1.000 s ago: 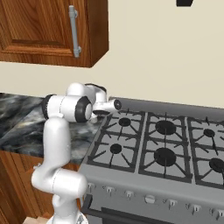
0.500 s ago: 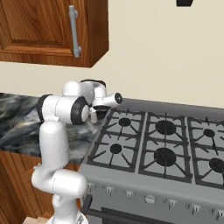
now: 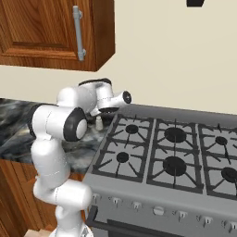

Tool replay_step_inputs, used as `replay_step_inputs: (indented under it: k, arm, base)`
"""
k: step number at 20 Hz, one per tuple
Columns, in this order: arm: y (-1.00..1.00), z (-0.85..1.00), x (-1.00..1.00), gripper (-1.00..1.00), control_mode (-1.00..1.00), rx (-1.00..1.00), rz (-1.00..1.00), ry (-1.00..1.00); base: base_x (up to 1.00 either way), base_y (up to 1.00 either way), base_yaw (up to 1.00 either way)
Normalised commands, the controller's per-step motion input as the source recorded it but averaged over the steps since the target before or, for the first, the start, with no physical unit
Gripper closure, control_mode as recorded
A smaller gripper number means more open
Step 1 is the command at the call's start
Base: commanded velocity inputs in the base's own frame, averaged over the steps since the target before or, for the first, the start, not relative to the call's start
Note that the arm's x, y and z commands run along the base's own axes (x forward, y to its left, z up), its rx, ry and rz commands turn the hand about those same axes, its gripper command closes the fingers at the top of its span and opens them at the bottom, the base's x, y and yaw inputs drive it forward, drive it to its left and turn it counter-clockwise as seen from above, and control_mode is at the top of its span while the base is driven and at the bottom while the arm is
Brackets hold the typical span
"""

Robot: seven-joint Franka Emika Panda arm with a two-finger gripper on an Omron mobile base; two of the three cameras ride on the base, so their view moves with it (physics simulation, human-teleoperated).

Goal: Collect the turmeric, ketchup, and shaker from the cabinet and place them next to the stove.

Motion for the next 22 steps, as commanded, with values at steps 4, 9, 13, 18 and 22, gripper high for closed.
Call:
replay_step_inputs:
  k: [4, 9, 13, 18, 22]
  arm:
    - [0.0, 0.37, -0.92, -1.0, -1.0, 0.0, 0.0, -0.01]
    - [0.0, 0.23, -1.0, -1.0, -1.0, 0.0, -0.01, -0.02]
    - [0.0, 0.39, -1.0, -1.0, -1.0, 0.0, -0.03, -0.01]
    - [0.02, 0.63, -1.0, -1.0, -1.0, 0.0, -0.06, 0.0]
    - [0.19, 0.61, -1.0, -1.0, -1.0, 0.0, -0.13, 0.01]
  base:
    - [0.0, 0.0, 0.0]
    - [0.0, 0.0, 0.0]
    - [0.0, 0.0, 0.0]
    - [0.0, 0.0, 0.0]
    - [0.0, 0.0, 0.0]
